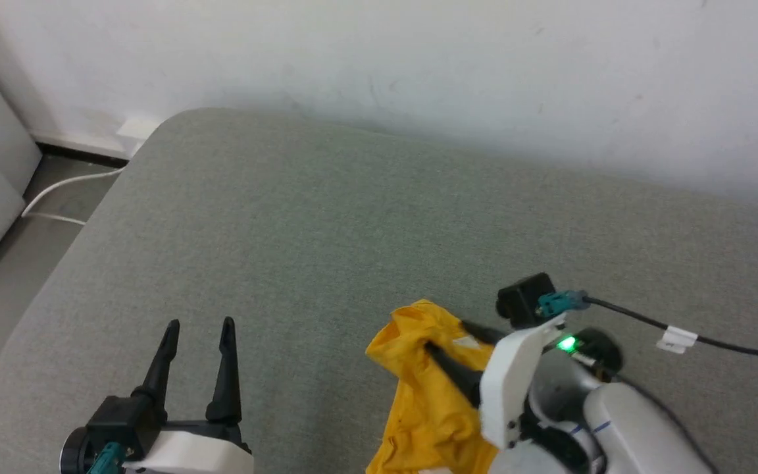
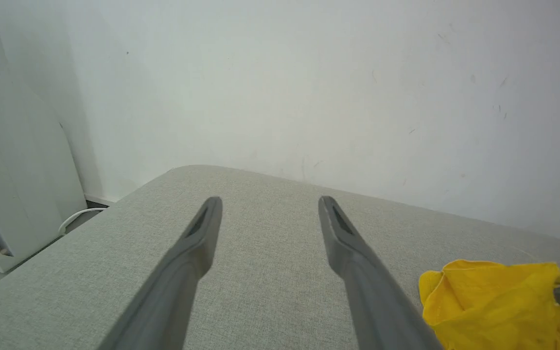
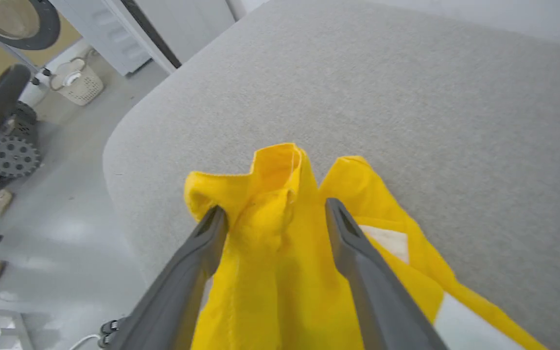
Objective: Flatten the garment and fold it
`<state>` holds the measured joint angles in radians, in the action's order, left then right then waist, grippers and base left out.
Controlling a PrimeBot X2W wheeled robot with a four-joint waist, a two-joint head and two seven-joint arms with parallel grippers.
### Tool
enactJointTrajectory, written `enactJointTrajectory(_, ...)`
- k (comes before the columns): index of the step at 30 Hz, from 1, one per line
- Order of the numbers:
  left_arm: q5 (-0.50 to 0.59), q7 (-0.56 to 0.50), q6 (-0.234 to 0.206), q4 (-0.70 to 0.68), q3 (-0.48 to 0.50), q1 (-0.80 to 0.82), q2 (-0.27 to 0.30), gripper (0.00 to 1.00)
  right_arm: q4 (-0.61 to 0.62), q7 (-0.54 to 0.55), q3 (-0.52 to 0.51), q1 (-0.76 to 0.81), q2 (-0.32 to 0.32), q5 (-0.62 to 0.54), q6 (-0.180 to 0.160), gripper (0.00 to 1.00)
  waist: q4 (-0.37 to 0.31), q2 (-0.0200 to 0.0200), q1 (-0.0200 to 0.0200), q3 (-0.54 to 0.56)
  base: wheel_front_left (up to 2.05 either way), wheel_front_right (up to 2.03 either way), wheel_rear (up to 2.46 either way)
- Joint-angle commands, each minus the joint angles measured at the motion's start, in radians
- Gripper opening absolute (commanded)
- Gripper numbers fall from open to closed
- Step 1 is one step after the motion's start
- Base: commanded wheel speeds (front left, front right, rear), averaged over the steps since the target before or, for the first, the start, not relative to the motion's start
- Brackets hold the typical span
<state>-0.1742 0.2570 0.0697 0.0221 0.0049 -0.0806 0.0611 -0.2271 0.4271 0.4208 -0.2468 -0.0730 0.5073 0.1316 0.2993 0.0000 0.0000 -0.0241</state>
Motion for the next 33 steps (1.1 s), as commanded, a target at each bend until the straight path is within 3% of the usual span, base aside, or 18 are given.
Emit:
enactJointTrajectory(1, 0.006, 0.005, 0.007, -0.002, 0.006, 0.002, -0.004, 1.00, 0.019, 0.013, -0.005, -0.024, -0.044, -0.070, -0.001, 1.00, -0.031, 0.0000, 0.0000, 0.011, 0.00, 0.00, 0.00)
enactJointTrajectory(5, 0.008, 0.005, 0.010, -0.002, 0.009, 0.001, -0.005, 1.00, 0.087, 0.023, -0.049, -0.030, -0.115, -0.176, -0.001, 1.00, -0.063, 0.0000, 0.0000, 0.015, 0.00, 0.00, 0.00)
enactJointTrajectory(8, 0.008, 0.005, 0.011, -0.005, 0.012, 0.004, -0.006, 1.00, 0.155, -0.030, -0.110, -0.029, -0.159, -0.211, -0.001, 1.00, -0.081, 0.0000, 0.0000, 0.014, 0.00, 0.00, 0.00)
enactJointTrajectory(13, 0.006, 0.005, 0.010, -0.019, 0.022, 0.007, -0.007, 1.00, 0.253, -0.180, -0.220, -0.020, -0.259, -0.296, -0.001, 1.00, -0.116, 0.0000, 0.0000, 0.011, 0.00, 0.00, 0.00)
enactJointTrajectory(17, 0.009, 0.005, 0.008, -0.036, 0.031, 0.008, -0.008, 1.00, 0.310, -0.318, -0.358, 0.022, -0.293, -0.365, -0.001, 1.00, -0.140, 0.0000, 0.0000, 0.005, 0.00, 0.00, 0.00)
enactJointTrajectory(21, 0.013, 0.005, 0.004, -0.062, 0.035, 0.009, -0.009, 1.00, 0.364, -0.426, -0.491, 0.099, -0.262, -0.400, -0.001, 1.00, -0.159, 0.0000, 0.0000, -0.001, 0.00, 0.00, 0.00)
enactJointTrajectory(25, 0.019, 0.005, -0.003, -0.082, 0.036, -0.001, -0.010, 1.00, 0.428, -0.509, -0.593, 0.195, -0.185, -0.421, -0.001, 1.00, -0.175, 0.0000, 0.0000, -0.006, 0.00, 0.00, 0.00)
enactJointTrajectory(29, 0.031, 0.005, -0.011, -0.098, 0.031, -0.013, -0.010, 1.00, 0.480, -0.562, -0.643, 0.286, -0.094, -0.407, -0.001, 1.00, -0.184, 0.0000, 0.0000, -0.010, 0.00, 0.00, 0.00)
enactJointTrajectory(33, 0.036, 0.005, -0.013, -0.118, 0.030, -0.024, -0.010, 1.00, 0.502, -0.593, -0.632, 0.342, -0.058, -0.408, -0.001, 1.00, -0.187, 0.0000, 0.0000, -0.012, 0.00, 0.00, 0.00)
